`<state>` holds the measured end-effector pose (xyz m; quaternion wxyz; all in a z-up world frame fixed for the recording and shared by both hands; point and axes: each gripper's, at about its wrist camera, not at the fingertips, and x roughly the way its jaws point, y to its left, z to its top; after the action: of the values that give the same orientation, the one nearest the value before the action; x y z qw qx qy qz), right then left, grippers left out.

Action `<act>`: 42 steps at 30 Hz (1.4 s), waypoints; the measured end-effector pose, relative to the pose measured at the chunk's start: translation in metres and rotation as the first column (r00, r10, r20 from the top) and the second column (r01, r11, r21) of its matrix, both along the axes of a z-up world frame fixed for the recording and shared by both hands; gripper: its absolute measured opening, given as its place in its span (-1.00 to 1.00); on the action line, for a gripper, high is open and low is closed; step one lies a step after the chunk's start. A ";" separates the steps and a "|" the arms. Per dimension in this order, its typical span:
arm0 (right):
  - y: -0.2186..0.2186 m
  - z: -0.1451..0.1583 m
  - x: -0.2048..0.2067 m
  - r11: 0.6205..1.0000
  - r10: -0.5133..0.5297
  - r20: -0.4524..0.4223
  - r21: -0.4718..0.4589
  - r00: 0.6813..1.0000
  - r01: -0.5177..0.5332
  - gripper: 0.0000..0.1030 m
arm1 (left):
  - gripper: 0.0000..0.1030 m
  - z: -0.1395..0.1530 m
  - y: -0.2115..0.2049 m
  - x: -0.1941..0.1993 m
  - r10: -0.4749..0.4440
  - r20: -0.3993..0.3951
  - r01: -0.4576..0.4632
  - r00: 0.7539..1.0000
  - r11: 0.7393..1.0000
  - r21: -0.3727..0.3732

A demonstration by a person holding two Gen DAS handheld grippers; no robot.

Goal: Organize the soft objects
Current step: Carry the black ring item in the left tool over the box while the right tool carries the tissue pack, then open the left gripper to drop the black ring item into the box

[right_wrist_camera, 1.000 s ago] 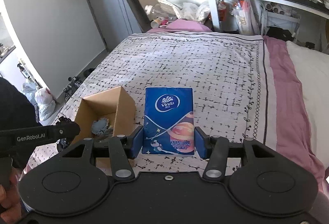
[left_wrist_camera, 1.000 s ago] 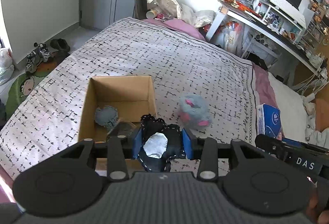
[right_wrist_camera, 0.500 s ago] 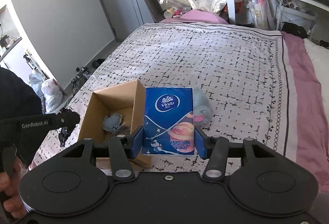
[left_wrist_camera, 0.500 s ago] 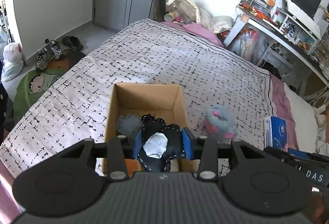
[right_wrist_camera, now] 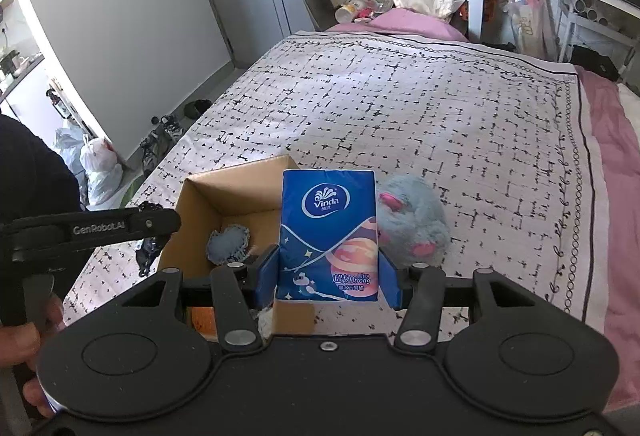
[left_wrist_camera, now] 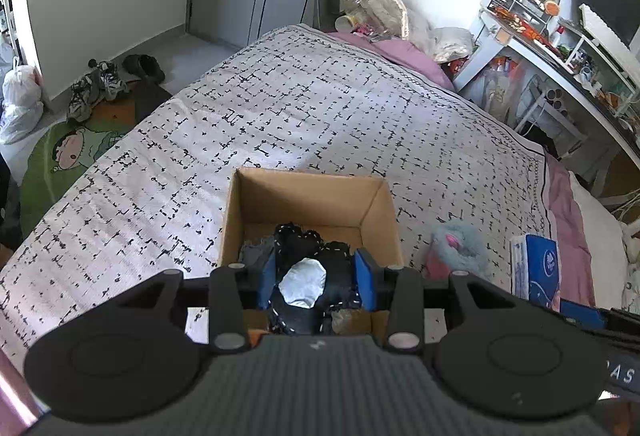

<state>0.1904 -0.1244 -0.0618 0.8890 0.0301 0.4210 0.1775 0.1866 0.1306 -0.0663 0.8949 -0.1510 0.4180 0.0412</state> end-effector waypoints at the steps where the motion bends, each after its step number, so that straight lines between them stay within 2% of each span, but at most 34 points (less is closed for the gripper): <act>1: 0.003 -0.001 0.003 1.000 0.002 -0.004 -0.001 1.000 -0.002 -0.02 | -0.21 -0.002 0.002 0.004 -0.001 -0.003 0.001 1.000 1.000 -0.002; 16: 0.020 -0.017 0.031 0.999 -0.016 -0.019 -0.053 1.000 0.014 -0.02 | -0.21 -0.036 0.004 0.068 -0.023 -0.067 0.021 0.997 0.999 -0.031; 24: 0.030 -0.022 0.046 0.999 0.003 -0.035 -0.051 0.999 -0.005 -0.02 | -0.19 -0.063 0.001 0.080 -0.027 -0.094 0.021 0.995 0.998 -0.064; 27: 0.036 -0.024 0.050 0.999 0.012 -0.042 -0.049 0.999 -0.014 -0.02 | -0.14 -0.071 0.005 0.083 -0.026 -0.094 0.016 0.995 0.994 -0.105; 29: 0.041 -0.026 0.051 0.998 0.018 -0.046 -0.051 0.999 -0.021 -0.02 | 0.01 -0.078 0.008 0.085 -0.021 -0.087 0.010 0.996 0.991 -0.133; 32: 0.048 -0.029 0.051 0.998 0.027 -0.051 -0.049 0.998 -0.030 -0.02 | 0.09 -0.086 0.014 0.088 -0.022 -0.112 0.003 0.993 0.986 -0.168; 38: 0.059 -0.033 0.051 0.998 0.035 -0.063 -0.048 0.997 -0.038 -0.02 | 0.20 -0.083 0.020 0.081 -0.015 -0.102 0.001 0.995 0.990 -0.141; 42: 0.068 -0.035 0.050 0.998 0.044 -0.065 -0.052 0.997 -0.047 -0.02 | 0.21 -0.079 0.021 0.075 -0.019 -0.097 0.007 0.995 0.992 -0.125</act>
<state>0.2406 -0.0566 -0.0973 0.8714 0.0025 0.4541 0.1854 0.2611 0.1514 -0.1451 0.8623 -0.2018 0.4641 0.0166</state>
